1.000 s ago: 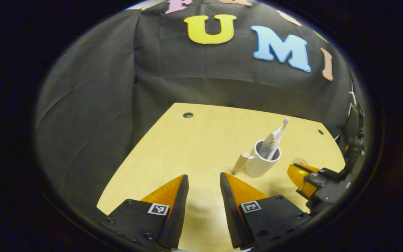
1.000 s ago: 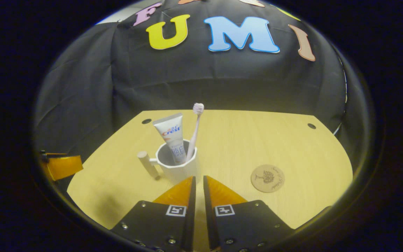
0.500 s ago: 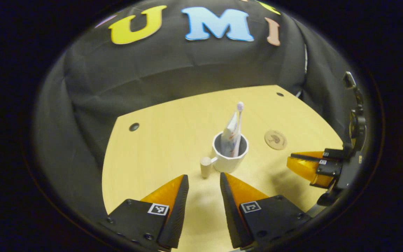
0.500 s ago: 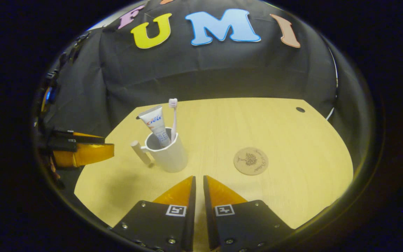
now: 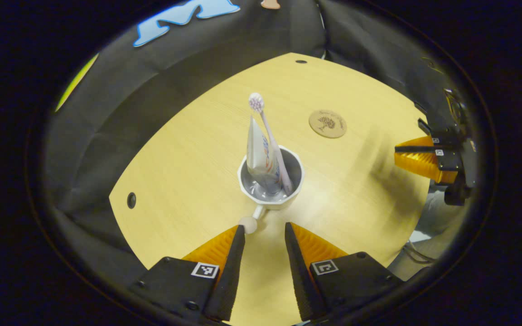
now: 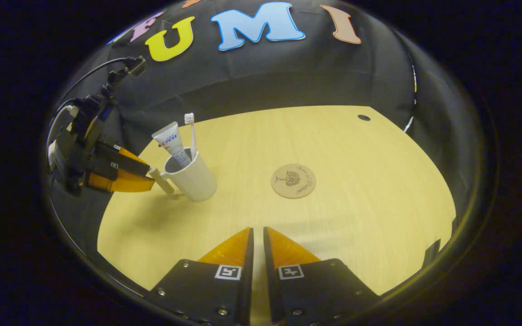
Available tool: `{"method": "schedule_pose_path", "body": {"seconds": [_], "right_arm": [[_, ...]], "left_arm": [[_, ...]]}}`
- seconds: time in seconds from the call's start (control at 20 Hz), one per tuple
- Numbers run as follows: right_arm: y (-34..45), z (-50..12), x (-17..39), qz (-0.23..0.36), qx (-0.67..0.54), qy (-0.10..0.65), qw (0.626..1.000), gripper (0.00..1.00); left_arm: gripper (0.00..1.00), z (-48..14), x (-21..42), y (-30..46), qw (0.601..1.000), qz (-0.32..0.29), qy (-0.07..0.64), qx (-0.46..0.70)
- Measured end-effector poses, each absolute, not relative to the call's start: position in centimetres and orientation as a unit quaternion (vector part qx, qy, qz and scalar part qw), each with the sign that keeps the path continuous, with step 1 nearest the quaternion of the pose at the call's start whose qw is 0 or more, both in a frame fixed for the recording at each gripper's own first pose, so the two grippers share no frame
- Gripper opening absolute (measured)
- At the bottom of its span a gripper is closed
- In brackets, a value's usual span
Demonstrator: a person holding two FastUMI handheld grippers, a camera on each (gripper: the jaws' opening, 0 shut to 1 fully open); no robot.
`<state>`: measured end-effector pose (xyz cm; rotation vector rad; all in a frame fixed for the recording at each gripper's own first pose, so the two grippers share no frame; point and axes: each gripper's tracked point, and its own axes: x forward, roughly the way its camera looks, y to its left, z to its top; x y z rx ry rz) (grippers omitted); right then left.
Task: Put the toothbrush and toothpaste on the desktop into the cup, then pick up the cup and place it on the coaster on the desktop.
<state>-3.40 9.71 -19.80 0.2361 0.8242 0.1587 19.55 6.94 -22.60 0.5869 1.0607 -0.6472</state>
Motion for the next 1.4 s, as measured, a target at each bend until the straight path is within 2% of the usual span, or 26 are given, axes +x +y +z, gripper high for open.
{"method": "schedule_pose_path", "body": {"seconds": [0.1,0.15,0.2,0.25,0.4,0.45,0.5,0.6,0.65,0.75,0.9,1.1,1.15,1.3,1.4], "right_arm": [[9.1,-20.1,-4.0,0.073,0.117,0.407,0.903,0.15],[8.9,-20.4,-4.1,0.071,0.118,0.411,0.901,0.15],[8.5,-20.5,-4.2,0.068,0.119,0.413,0.9,0.15],[8.1,-20.7,-4.2,0.065,0.122,0.416,0.899,0.15],[6.8,-21.1,-4.1,0.05,0.133,0.424,0.894,0.15],[6.5,-21.2,-4.1,0.045,0.139,0.427,0.892,0.15],[6.1,-21.3,-3.9,0.039,0.145,0.429,0.891,0.15],[5.3,-21.8,-3.7,0.029,0.154,0.433,0.888,0.15],[5.1,-21.9,-3.7,0.025,0.159,0.434,0.886,0.15],[4.7,-22.1,-3.6,0.017,0.168,0.436,0.884,0.15],[3.9,-22.4,-3.9,0.007,0.175,0.439,0.881,0.15],[3.0,-23.3,-4.7,-0.007,0.185,0.45,0.874,0.15],[2.7,-23.4,-4.9,-0.012,0.187,0.453,0.872,0.15],[1.5,-23.7,-5.3,-0.027,0.194,0.456,0.868,0.15],[0.9,-24.0,-5.7,-0.037,0.198,0.459,0.865,0.15]], "left_arm": [[0.62,-23.3,20.9,7.0,0.758,-0.308,0.49,0.301],[0.59,-23.3,21.5,7.2,0.749,-0.313,0.489,0.32],[0.66,-23.4,22.0,7.5,0.74,-0.319,0.487,0.338],[0.59,-23.5,22.4,7.7,0.73,-0.324,0.487,0.355],[0.59,-23.5,23.8,9.0,0.698,-0.339,0.481,0.408],[0.66,-23.2,24.4,9.5,0.686,-0.344,0.476,0.43],[0.59,-22.8,25.0,10.1,0.673,-0.35,0.47,0.45],[0.59,-22.0,25.8,11.1,0.641,-0.372,0.458,0.491],[0.66,-21.7,26.0,11.6,0.622,-0.383,0.456,0.508],[0.66,-21.3,26.6,12.7,0.589,-0.4,0.456,0.534],[0.66,-22.1,26.9,12.7,0.558,-0.414,0.461,0.552],[0.66,-22.7,27.8,12.1,0.527,-0.435,0.456,0.571],[0.52,-23.3,27.9,11.9,0.518,-0.444,0.456,0.572],[0.58,-25.0,27.9,12.4,0.498,-0.452,0.466,0.575],[0.62,-25.7,28.2,12.0,0.499,-0.453,0.474,0.567]]}}
